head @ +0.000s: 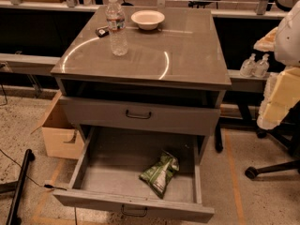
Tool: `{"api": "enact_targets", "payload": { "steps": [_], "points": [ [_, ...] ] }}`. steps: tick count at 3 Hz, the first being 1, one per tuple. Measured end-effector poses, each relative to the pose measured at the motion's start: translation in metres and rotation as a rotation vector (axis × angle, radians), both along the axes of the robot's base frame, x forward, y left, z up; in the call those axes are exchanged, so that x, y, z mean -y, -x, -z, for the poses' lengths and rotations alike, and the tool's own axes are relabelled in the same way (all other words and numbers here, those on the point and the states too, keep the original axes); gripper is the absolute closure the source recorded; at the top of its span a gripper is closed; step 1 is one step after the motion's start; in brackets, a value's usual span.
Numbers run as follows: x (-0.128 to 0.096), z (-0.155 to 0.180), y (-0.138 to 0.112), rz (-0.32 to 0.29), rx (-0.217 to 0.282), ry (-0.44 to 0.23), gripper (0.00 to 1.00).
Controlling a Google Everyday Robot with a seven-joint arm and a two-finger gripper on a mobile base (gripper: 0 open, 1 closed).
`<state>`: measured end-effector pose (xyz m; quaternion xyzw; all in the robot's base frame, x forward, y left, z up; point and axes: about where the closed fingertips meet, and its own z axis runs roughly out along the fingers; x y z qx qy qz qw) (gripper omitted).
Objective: Pick green jalapeno chip bag from middle drawer and place on counter
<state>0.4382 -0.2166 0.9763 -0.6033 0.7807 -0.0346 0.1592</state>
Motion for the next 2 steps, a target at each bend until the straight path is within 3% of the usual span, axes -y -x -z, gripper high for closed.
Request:
{"api": "enact_targets", "payload": {
  "steps": [1,2],
  "points": [
    [0.0,0.0,0.0,0.0,0.0,0.0,0.0],
    [-0.002,0.038,-0.002,-0.049,-0.023,-0.027,0.0]
  ]
}}
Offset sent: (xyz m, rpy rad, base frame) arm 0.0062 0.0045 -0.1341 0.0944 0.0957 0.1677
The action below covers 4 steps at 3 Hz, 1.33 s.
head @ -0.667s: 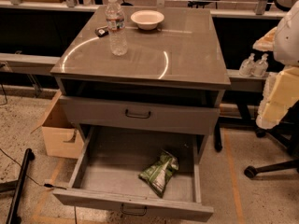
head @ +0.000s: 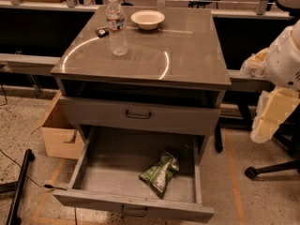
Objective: Pick green jalapeno chip bag from middle drawer and place on counter
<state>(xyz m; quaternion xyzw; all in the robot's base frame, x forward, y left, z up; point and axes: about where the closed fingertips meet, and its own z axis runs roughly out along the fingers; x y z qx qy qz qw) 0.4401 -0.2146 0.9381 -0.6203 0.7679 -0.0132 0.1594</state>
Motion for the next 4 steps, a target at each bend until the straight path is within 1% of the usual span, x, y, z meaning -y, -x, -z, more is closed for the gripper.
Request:
{"api": "enact_targets", "payload": {
  "steps": [1,2,3,4],
  "points": [
    [-0.004,0.081,-0.005,-0.064,-0.043,-0.072,0.0],
    [-0.015,0.144,-0.013,-0.161,-0.038,-0.116,0.0],
    [-0.028,0.195,-0.018,-0.312,-0.003,-0.122,0.0],
    [-0.05,0.232,-0.017,-0.508,0.042,-0.098,0.0]
  ]
}}
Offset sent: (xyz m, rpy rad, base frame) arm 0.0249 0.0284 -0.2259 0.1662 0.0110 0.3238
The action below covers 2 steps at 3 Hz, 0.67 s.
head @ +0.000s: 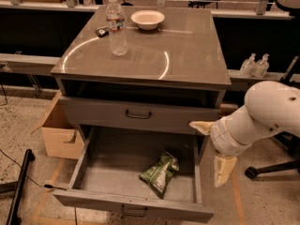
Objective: Pick green jalapeno chip bag from middle drawer and place on counter
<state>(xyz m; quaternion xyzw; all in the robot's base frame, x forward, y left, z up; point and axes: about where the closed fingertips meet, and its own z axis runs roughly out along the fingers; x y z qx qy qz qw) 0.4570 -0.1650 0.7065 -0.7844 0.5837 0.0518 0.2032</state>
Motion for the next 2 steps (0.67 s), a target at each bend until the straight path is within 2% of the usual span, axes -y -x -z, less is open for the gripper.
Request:
{"api": "enact_targets", "payload": {
  "steps": [1,2],
  "points": [
    [-0.0046,0.003,0.0001,-0.086,0.034,0.012,0.0],
    [-0.009,0.005,0.0,-0.087,0.045,0.034,0.0]
  ]
}}
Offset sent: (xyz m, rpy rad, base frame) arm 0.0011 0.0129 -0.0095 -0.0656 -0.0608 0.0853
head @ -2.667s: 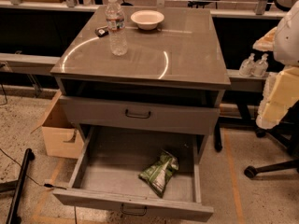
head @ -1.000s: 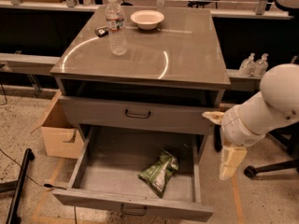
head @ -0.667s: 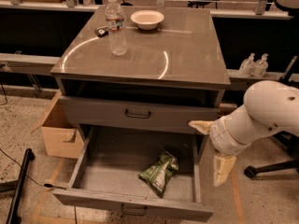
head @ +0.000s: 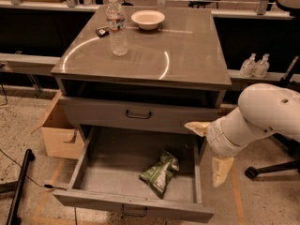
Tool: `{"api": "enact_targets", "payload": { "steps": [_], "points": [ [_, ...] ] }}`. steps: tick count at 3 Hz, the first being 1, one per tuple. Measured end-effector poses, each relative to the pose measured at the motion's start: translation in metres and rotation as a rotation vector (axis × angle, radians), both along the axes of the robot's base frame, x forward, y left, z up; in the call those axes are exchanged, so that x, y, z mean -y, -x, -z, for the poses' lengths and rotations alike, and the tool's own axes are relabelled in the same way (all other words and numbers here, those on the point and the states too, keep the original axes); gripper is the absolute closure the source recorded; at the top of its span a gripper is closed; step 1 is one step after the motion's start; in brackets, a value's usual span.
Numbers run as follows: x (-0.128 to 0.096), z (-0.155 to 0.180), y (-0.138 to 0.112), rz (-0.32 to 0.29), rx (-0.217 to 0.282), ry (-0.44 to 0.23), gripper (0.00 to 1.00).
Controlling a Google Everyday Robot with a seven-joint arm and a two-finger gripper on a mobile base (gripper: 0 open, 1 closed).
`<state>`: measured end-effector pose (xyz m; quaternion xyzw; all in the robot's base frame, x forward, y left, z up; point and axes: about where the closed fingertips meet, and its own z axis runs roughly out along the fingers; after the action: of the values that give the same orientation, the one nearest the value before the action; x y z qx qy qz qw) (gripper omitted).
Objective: Pick green jalapeno chip bag from middle drawer and place on counter
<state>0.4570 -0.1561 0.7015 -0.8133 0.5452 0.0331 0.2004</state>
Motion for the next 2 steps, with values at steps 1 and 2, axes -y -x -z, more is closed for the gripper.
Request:
{"api": "enact_targets", "payload": {
  "steps": [1,2],
  "points": [
    [-0.022,0.062,-0.004,-0.057,0.005,-0.006,0.0],
    [-0.036,0.096,-0.012,-0.114,0.023,-0.003,0.0]
  ]
}}
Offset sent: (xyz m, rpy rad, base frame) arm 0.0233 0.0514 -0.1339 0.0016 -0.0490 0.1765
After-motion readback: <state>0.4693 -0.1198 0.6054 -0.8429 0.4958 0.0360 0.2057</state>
